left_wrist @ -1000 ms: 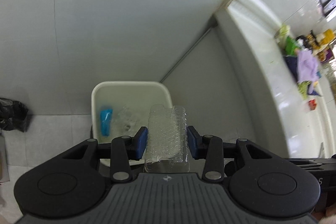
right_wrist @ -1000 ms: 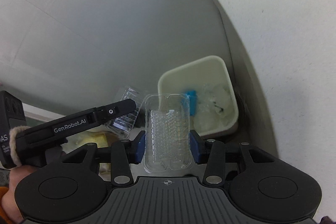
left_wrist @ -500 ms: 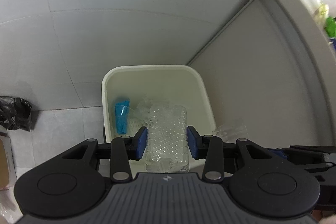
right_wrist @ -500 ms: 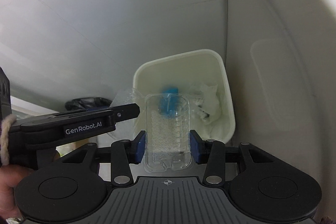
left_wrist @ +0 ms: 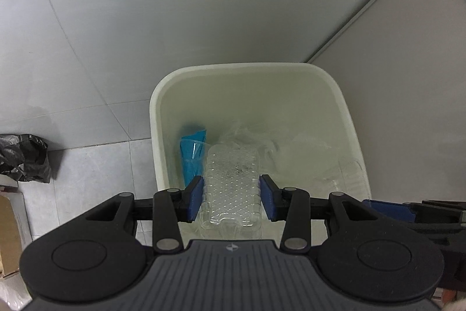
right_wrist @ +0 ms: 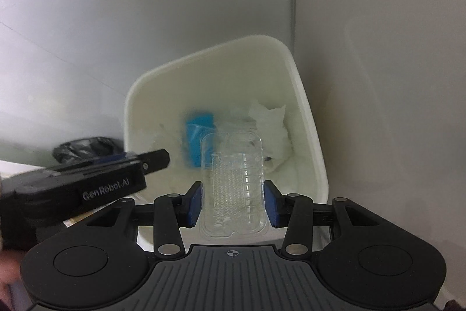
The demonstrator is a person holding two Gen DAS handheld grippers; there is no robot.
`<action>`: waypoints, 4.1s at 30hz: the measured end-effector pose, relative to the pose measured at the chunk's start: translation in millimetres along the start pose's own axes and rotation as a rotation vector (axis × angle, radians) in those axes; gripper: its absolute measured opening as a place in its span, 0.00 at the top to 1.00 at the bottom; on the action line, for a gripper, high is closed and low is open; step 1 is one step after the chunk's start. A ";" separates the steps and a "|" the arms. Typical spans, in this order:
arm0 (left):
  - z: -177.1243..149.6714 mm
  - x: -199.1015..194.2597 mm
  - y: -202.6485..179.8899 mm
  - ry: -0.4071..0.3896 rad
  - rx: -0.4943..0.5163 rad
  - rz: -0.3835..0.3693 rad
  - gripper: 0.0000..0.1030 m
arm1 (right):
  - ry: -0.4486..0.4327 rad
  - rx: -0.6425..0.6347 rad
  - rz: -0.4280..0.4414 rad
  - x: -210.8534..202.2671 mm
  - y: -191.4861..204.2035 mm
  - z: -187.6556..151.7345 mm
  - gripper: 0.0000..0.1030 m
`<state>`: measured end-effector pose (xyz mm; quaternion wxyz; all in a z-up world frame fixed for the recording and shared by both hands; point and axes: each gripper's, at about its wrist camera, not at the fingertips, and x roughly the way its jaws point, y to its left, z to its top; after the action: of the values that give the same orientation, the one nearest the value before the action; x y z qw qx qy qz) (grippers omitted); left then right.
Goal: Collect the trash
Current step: 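Open both tools to drop the clear trays into the bin, then move both tools from the bin up to the trash on the counter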
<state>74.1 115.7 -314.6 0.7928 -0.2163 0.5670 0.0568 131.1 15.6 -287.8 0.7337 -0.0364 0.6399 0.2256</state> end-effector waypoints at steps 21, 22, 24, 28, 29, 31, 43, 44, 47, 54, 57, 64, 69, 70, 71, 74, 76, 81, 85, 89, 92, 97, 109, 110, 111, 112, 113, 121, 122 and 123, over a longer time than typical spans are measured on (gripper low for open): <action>8.0 -21.1 -2.2 -0.012 0.030 -0.048 0.27 | -0.010 0.011 -0.018 -5.7 6.2 6.1 0.28; 8.3 -21.5 -5.3 -0.012 0.030 -0.047 0.26 | -0.009 0.008 -0.018 -7.1 6.8 5.2 0.28; 8.1 -24.3 -6.3 -0.013 0.032 -0.047 0.26 | -0.007 0.000 -0.017 -4.4 8.1 3.8 0.28; 9.4 -31.0 -8.6 -0.015 0.036 -0.046 0.25 | -0.009 -0.015 -0.017 -3.5 11.4 0.5 0.28; 9.3 -33.8 -8.7 -0.015 0.037 -0.046 0.24 | -0.010 -0.018 -0.016 -4.0 12.5 -0.2 0.28; 9.5 -38.9 -8.5 -0.017 0.040 -0.044 0.23 | -0.012 -0.025 -0.014 2.7 14.2 -2.3 0.28; 3.3 -71.0 -0.8 -0.049 0.013 -0.065 0.14 | -0.039 -0.069 0.001 -31.6 32.6 -22.9 0.28; 3.3 -75.0 -0.5 -0.049 0.011 -0.068 0.13 | -0.043 -0.072 0.005 -35.1 34.1 -24.6 0.28; 0.5 -81.3 -1.0 -0.044 0.002 -0.067 0.09 | -0.055 -0.098 0.011 -49.8 40.0 -31.0 0.27; -1.3 -114.9 0.6 -0.037 0.006 -0.037 0.01 | -0.124 -0.182 0.030 -88.9 54.7 -41.9 0.20; -2.0 -124.9 -1.8 -0.051 0.018 -0.024 0.01 | -0.152 -0.216 0.038 -106.4 59.2 -45.2 0.18; 1.2 -146.6 -4.9 -0.088 -0.032 -0.029 0.01 | -0.202 -0.252 0.037 -146.8 58.9 -53.1 0.16; 5.4 -166.7 -11.7 -0.116 -0.059 -0.049 0.01 | -0.246 -0.246 0.041 -176.3 51.2 -56.1 0.16; 7.0 -175.5 -14.9 -0.123 -0.058 -0.051 0.01 | -0.256 -0.241 0.040 -182.9 48.4 -56.1 0.16; 7.2 -181.0 -17.9 -0.130 -0.054 -0.054 0.01 | -0.268 -0.237 0.036 -189.3 46.3 -56.0 0.15; 8.4 -192.9 -28.8 -0.149 -0.037 -0.057 0.01 | -0.306 -0.217 0.027 -209.6 36.9 -57.0 0.14; 8.4 -198.9 -35.0 -0.160 -0.021 -0.067 0.01 | -0.334 -0.195 0.026 -220.5 29.0 -58.0 0.12; 10.7 -210.3 -51.6 -0.162 0.006 -0.084 0.01 | -0.399 -0.139 0.005 -248.1 6.7 -58.6 0.11; 12.1 -215.4 -65.0 -0.162 0.035 -0.098 0.01 | -0.442 -0.085 -0.020 -262.1 -13.8 -58.6 0.09; 14.4 -221.7 -81.2 -0.181 0.085 -0.108 0.01 | -0.474 -0.032 -0.054 -271.9 -35.8 -58.6 0.08; 17.8 -226.1 -95.8 -0.193 0.114 -0.124 0.01 | -0.490 0.006 -0.074 -281.3 -55.5 -60.3 0.08; 22.9 -227.9 -125.1 -0.206 0.164 -0.153 0.01 | -0.519 0.059 -0.109 -291.8 -85.1 -61.3 0.08; 41.9 -214.2 -209.9 -0.214 0.294 -0.198 0.01 | -0.552 0.155 -0.181 -305.2 -164.6 -55.0 0.08; 44.5 -213.1 -218.8 -0.221 0.308 -0.201 0.01 | -0.556 0.157 -0.185 -306.6 -170.9 -53.3 0.08; 46.9 -212.4 -227.0 -0.229 0.322 -0.205 0.01 | -0.560 0.158 -0.188 -307.8 -177.3 -51.2 0.08; 49.2 -211.2 -235.3 -0.237 0.336 -0.208 0.01 | -0.565 0.160 -0.191 -309.3 -183.7 -49.1 0.08; 51.0 -210.6 -242.5 -0.244 0.350 -0.212 0.01 | -0.570 0.162 -0.194 -310.8 -189.8 -46.6 0.08; 67.7 -193.0 -301.9 -0.277 0.449 -0.275 0.01 | -0.629 0.196 -0.184 -321.2 -240.0 -20.9 0.08; 70.6 -191.5 -307.1 -0.280 0.455 -0.281 0.01 | -0.638 0.196 -0.182 -322.6 -244.0 -16.8 0.08; 73.9 -190.6 -311.8 -0.281 0.461 -0.287 0.01 | -0.647 0.193 -0.180 -323.9 -247.0 -13.0 0.08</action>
<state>176.4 -105.3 -32.2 0.8916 -0.0985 0.4133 -0.1565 186.7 -302.2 -38.7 0.9155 0.0504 0.3869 0.0980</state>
